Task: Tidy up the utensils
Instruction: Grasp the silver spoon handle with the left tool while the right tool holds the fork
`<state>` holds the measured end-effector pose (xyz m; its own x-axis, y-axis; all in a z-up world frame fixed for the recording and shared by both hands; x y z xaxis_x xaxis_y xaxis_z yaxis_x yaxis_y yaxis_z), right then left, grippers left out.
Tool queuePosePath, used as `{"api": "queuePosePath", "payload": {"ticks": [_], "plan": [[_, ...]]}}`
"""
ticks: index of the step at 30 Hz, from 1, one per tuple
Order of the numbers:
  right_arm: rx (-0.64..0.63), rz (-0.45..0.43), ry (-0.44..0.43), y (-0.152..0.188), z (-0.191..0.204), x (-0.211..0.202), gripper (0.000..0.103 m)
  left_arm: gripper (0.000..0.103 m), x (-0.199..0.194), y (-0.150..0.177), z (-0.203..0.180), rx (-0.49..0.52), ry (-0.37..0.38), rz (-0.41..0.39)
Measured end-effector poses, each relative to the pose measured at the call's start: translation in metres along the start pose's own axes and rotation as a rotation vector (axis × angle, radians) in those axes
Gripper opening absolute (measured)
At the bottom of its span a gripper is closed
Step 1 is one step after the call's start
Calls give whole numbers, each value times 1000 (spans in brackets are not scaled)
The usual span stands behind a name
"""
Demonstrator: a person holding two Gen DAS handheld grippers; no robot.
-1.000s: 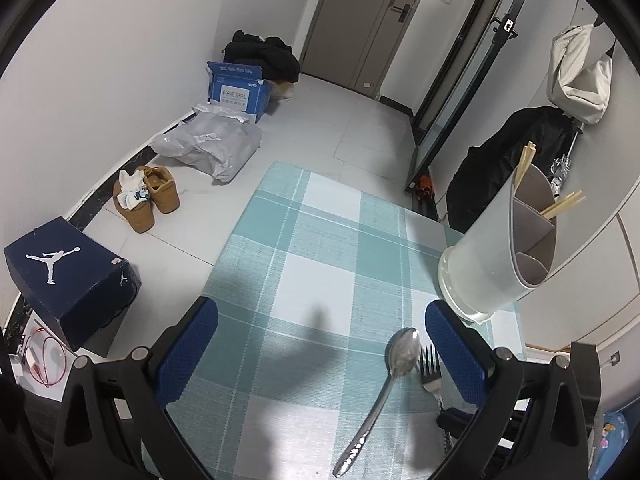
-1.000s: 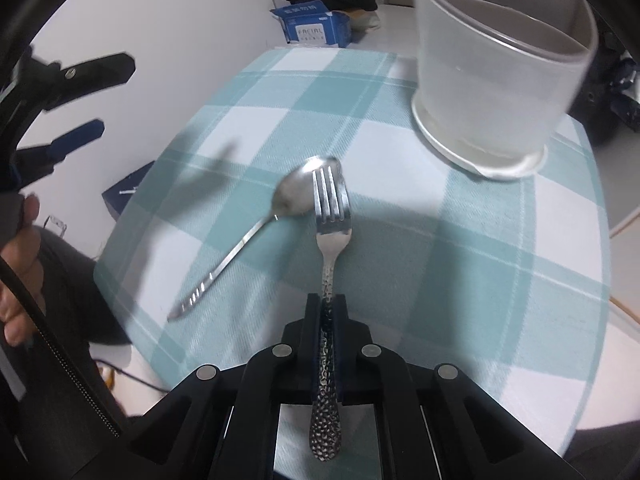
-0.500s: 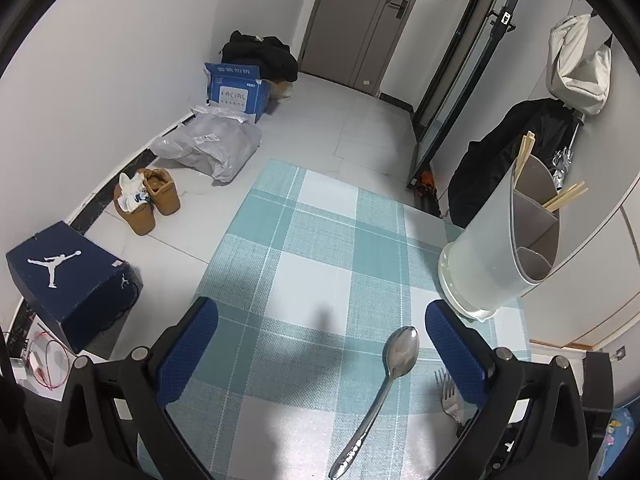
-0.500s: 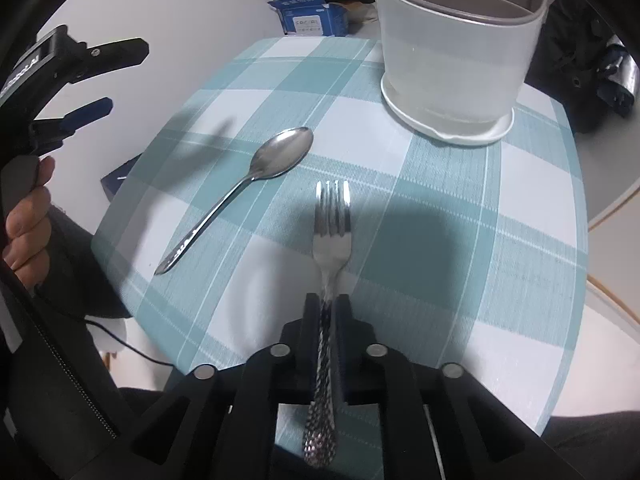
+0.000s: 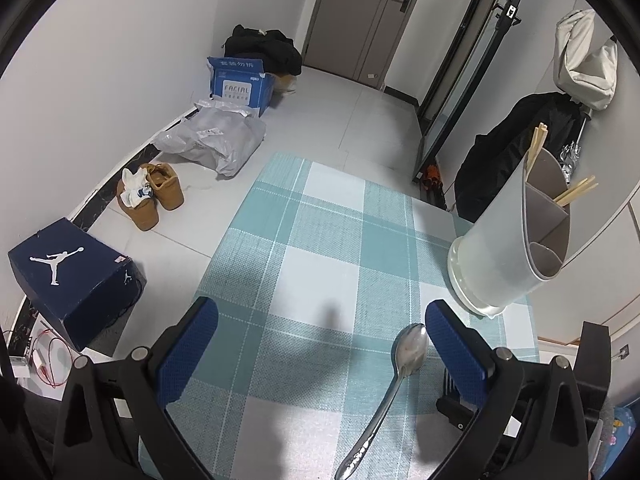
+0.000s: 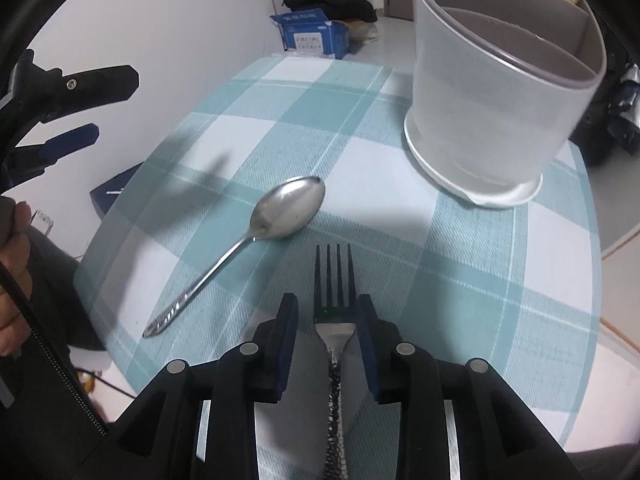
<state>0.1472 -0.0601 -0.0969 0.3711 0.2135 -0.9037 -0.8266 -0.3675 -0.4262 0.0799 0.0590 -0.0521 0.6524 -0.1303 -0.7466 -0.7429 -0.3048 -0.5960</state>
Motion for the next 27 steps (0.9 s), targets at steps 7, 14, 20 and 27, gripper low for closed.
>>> {"api": "queuePosePath", "payload": {"ticks": [7,14,20,27], "plan": [[-16,-31,25,-1,-3,1,1,102,8,1,1,-8,-12,28],[19,-78,-14,-3,-15,-5,0,102,20,1,-1,2,-43,61],[54,-90,-87,-5,-22,-10,4,102,32,2,-4,18,-48,105],[17,-73,-99,-11,-4,3,36,102,34,-2,13,-77,-69,112]]}}
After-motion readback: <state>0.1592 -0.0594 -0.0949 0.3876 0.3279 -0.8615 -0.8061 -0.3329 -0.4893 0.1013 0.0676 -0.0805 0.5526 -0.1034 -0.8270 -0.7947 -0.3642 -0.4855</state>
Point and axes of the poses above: each gripper's, at about its wrist camera, not at the fingertips, and x roughly the way its jaws point, z to its left, y to its underside, the point moved 1 cm from there along x, roughly the way its jaws point, and after that the axes turned 2 degrees about y, right-handed, at the moved point
